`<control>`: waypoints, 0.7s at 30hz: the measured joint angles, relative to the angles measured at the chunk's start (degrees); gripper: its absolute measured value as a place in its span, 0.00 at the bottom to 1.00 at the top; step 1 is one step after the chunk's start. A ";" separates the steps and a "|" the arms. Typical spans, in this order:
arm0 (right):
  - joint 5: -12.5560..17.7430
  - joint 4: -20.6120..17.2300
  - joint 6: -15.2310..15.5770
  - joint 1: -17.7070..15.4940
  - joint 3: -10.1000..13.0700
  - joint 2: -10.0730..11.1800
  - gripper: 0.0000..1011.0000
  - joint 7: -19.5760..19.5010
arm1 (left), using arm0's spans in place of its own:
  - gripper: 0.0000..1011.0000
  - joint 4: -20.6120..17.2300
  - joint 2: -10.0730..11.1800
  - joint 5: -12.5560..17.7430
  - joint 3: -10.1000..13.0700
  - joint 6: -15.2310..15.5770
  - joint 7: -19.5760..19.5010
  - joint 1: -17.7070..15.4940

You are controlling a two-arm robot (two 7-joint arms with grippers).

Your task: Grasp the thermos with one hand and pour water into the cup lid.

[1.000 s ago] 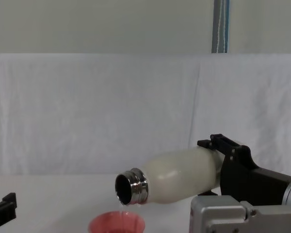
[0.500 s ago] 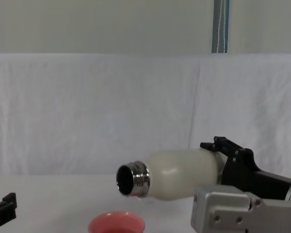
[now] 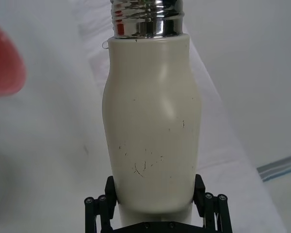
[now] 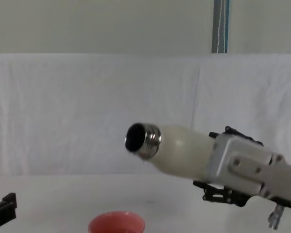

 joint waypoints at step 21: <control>9.46 -3.35 0.33 -3.05 5.24 -1.97 0.94 5.10 | 0.99 0.00 0.00 0.00 0.00 0.00 0.00 0.00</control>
